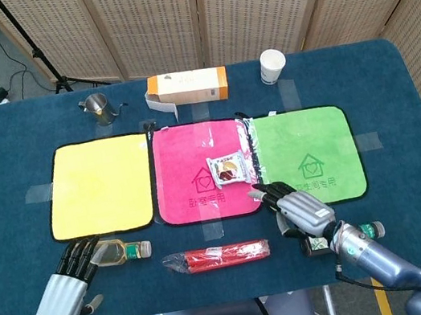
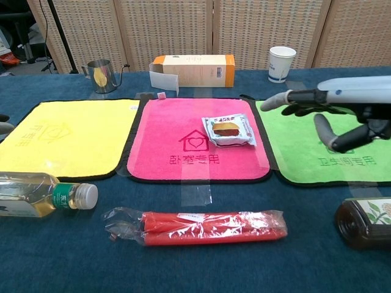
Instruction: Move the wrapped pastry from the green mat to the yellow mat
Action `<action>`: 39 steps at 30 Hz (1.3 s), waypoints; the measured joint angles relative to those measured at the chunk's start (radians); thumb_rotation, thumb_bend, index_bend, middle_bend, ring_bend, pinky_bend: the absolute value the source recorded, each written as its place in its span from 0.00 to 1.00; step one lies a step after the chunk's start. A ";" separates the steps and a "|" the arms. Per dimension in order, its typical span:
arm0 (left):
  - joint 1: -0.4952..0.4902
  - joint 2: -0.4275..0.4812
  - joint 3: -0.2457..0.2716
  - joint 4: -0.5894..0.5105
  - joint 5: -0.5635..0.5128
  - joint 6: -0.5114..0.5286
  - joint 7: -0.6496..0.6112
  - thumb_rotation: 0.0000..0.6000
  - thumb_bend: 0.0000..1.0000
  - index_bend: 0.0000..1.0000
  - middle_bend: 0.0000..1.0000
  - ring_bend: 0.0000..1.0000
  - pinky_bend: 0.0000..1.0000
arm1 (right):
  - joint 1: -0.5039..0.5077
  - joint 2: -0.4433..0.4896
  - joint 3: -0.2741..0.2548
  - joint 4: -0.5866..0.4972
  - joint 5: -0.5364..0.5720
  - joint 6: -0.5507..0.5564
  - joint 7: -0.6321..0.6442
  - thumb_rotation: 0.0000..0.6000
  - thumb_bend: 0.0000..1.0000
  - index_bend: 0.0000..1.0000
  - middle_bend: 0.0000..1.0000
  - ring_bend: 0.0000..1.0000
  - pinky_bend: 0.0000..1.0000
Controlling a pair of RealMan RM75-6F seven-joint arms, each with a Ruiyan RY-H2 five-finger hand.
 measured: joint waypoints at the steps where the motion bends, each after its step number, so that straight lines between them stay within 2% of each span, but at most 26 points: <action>1: 0.001 0.000 0.000 -0.001 0.001 0.002 0.001 1.00 0.09 0.00 0.00 0.00 0.00 | -0.026 0.005 -0.017 0.013 -0.045 0.019 0.025 1.00 0.96 0.07 0.00 0.00 0.00; 8: 0.008 0.002 0.000 -0.004 0.009 0.017 0.009 1.00 0.09 0.00 0.00 0.00 0.00 | -0.160 0.013 -0.099 0.148 -0.262 0.142 0.198 1.00 0.96 0.07 0.00 0.00 0.00; 17: 0.010 0.002 -0.003 -0.004 0.007 0.017 0.014 1.00 0.09 0.00 0.00 0.00 0.00 | -0.283 -0.009 -0.150 0.307 -0.364 0.282 0.273 1.00 0.95 0.07 0.00 0.00 0.00; 27: 0.002 -0.006 -0.009 -0.003 -0.001 -0.006 0.023 1.00 0.09 0.00 0.00 0.00 0.00 | -0.422 -0.086 -0.164 0.484 -0.428 0.448 0.278 1.00 0.95 0.07 0.00 0.00 0.00; 35: -0.062 0.017 -0.043 -0.078 -0.014 -0.099 0.074 1.00 0.10 0.00 0.00 0.00 0.00 | -0.452 -0.086 -0.146 0.493 -0.461 0.500 0.290 1.00 0.95 0.08 0.00 0.00 0.00; 39: -0.129 0.062 -0.088 -0.172 -0.048 -0.206 0.149 1.00 0.15 0.00 0.00 0.00 0.00 | -0.456 -0.084 -0.138 0.497 -0.462 0.496 0.303 1.00 0.95 0.08 0.00 0.00 0.00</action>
